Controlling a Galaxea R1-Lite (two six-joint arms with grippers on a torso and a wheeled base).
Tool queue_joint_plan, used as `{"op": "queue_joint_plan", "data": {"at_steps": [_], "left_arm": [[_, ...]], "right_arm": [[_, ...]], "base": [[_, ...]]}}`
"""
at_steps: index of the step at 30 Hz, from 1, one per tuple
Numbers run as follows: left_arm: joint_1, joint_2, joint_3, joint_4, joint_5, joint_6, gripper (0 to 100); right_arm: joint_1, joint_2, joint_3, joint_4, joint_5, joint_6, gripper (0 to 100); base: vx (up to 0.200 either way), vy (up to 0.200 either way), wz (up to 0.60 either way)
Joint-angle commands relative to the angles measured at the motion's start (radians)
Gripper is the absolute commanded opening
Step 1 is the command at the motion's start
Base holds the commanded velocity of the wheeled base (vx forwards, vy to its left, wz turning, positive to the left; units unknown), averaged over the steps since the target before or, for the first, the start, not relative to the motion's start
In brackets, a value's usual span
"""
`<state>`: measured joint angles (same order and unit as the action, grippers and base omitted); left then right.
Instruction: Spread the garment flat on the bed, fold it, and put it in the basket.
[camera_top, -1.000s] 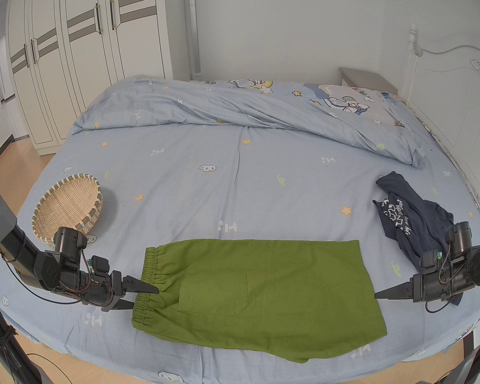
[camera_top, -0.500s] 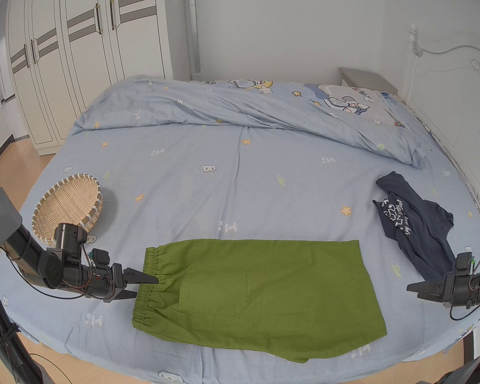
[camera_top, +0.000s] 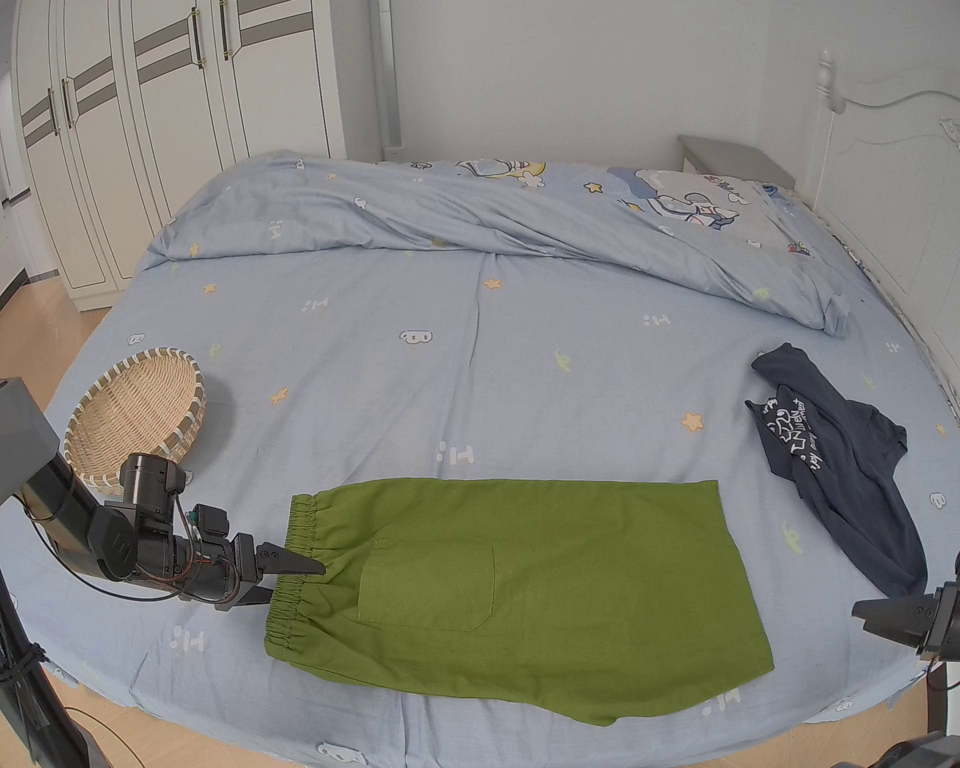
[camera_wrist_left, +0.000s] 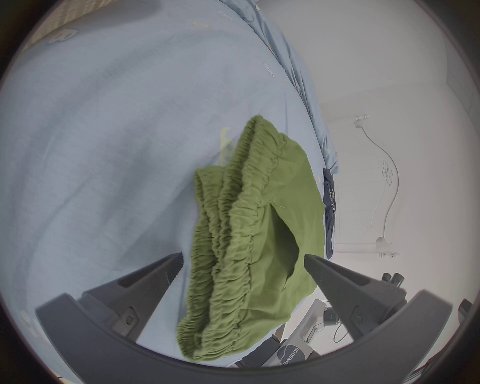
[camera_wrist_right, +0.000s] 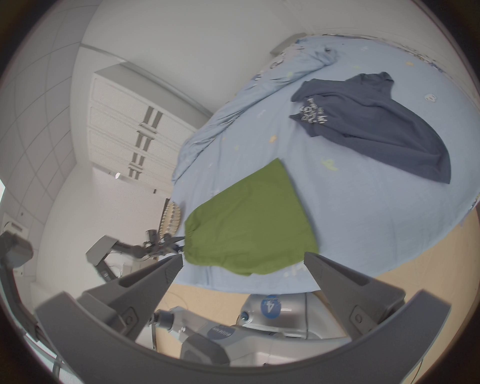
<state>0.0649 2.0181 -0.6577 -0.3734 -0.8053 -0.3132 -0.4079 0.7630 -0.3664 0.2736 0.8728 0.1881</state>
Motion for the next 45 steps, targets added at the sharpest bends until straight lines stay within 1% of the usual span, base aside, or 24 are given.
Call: {"op": "queue_joint_plan", "data": {"at_steps": [1,8,9,14,21,24,25,27,28,29,30,31,32,33,34,35,37,38,39,40,41,42,43,45], "left_arm": [[-0.066,0.016,-0.013,-0.002,-0.002,-0.027,100],[-0.079,0.016,-0.014,-0.009,0.000,-0.047,100],[-0.079,0.014,-0.014,-0.009,0.000,-0.047,0],[-0.077,0.014,-0.013,-0.007,0.000,-0.047,0],[-0.074,0.014,-0.014,-0.009,0.000,-0.047,0],[-0.074,0.014,-0.014,-0.009,0.000,-0.047,0],[-0.071,0.014,-0.014,-0.009,0.000,-0.047,0],[-0.069,0.014,-0.011,-0.009,0.000,-0.047,0],[-0.069,0.014,-0.010,-0.009,0.000,-0.047,0],[-0.069,0.014,-0.010,-0.009,0.000,-0.047,0],[-0.068,0.014,-0.008,-0.009,0.000,-0.047,0],[-0.068,0.014,-0.008,-0.009,0.000,-0.047,0],[-0.066,0.016,-0.007,-0.009,0.000,-0.047,0],[-0.066,0.016,-0.008,-0.009,0.000,-0.047,0],[-0.065,0.018,-0.010,-0.009,0.000,-0.047,0],[-0.065,0.018,-0.010,-0.009,0.000,-0.047,0],[-0.065,0.016,-0.007,-0.009,0.000,-0.047,0],[-0.065,0.016,-0.005,-0.009,-0.002,-0.046,0],[-0.065,0.016,-0.005,-0.009,0.000,-0.046,0],[-0.066,0.016,-0.005,-0.009,0.000,-0.047,0],[-0.068,0.016,-0.005,-0.009,0.000,-0.046,0],[-0.073,0.014,-0.002,-0.009,0.000,-0.047,0],[-0.074,0.013,-0.002,-0.009,0.000,-0.047,0],[-0.076,0.008,0.003,-0.005,0.000,-0.052,0]], "right_arm": [[0.169,-0.283,-0.111,0.110,-0.001,0.110,100],[0.184,-0.384,-0.092,0.121,-0.001,0.129,100],[0.184,-0.390,-0.092,0.121,-0.001,0.129,100],[0.187,-0.416,-0.103,0.128,0.000,0.136,100],[0.235,-0.544,-0.171,0.245,0.005,0.143,100],[0.236,-0.605,-0.198,0.269,0.005,0.139,100],[0.228,-0.619,-0.302,0.335,0.005,0.139,100],[0.212,-0.631,-0.428,0.464,-0.001,0.125,100],[0.195,-0.646,-0.479,0.527,-0.003,0.097,100],[0.195,-0.646,-0.479,0.527,-0.003,0.097,100],[0.187,-0.659,-0.586,0.713,-0.006,-0.075,100],[0.187,-0.659,-0.626,0.805,-0.015,-0.168,100],[0.185,-0.660,-0.674,0.891,-0.040,-0.236,100],[0.184,-0.662,-0.703,0.926,-0.070,-0.239,100],[0.187,-0.663,-0.710,0.923,-0.143,-0.225,100],[0.189,-0.663,-0.701,0.915,-0.161,-0.225,100],[0.215,-0.668,-0.591,0.779,-0.385,-0.248,100],[0.218,-0.669,-0.566,0.740,-0.457,-0.265,100],[0.225,-0.669,-0.510,0.665,-0.640,-0.322,100],[0.228,-0.669,-0.467,0.615,-0.775,-0.361,100],[0.228,-0.669,-0.462,0.607,-0.791,-0.366,100],[0.233,-0.669,-0.422,0.524,-0.943,-0.380,100],[0.235,-0.669,-0.416,0.507,-0.954,-0.378,100],[0.238,-0.669,-0.356,0.443,-0.937,-0.371,100]], "base": [[0.000,0.000,0.00],[0.000,0.000,0.00],[0.000,0.000,0.00],[0.000,0.000,0.00],[0.000,0.000,0.00],[0.000,0.000,0.00],[0.000,0.000,0.00],[0.000,0.000,0.00],[0.000,0.000,0.00],[0.000,0.000,0.00],[0.000,0.000,0.00],[0.000,0.000,0.00],[0.000,0.000,0.00],[0.000,0.000,0.00],[0.000,0.000,0.00],[0.000,0.000,0.00],[0.000,0.000,0.00],[0.000,0.000,0.00],[0.000,0.000,0.00],[0.000,0.000,0.00],[0.000,0.000,0.00],[0.000,0.000,0.00],[0.000,0.000,0.00],[0.000,0.000,0.00]]}}
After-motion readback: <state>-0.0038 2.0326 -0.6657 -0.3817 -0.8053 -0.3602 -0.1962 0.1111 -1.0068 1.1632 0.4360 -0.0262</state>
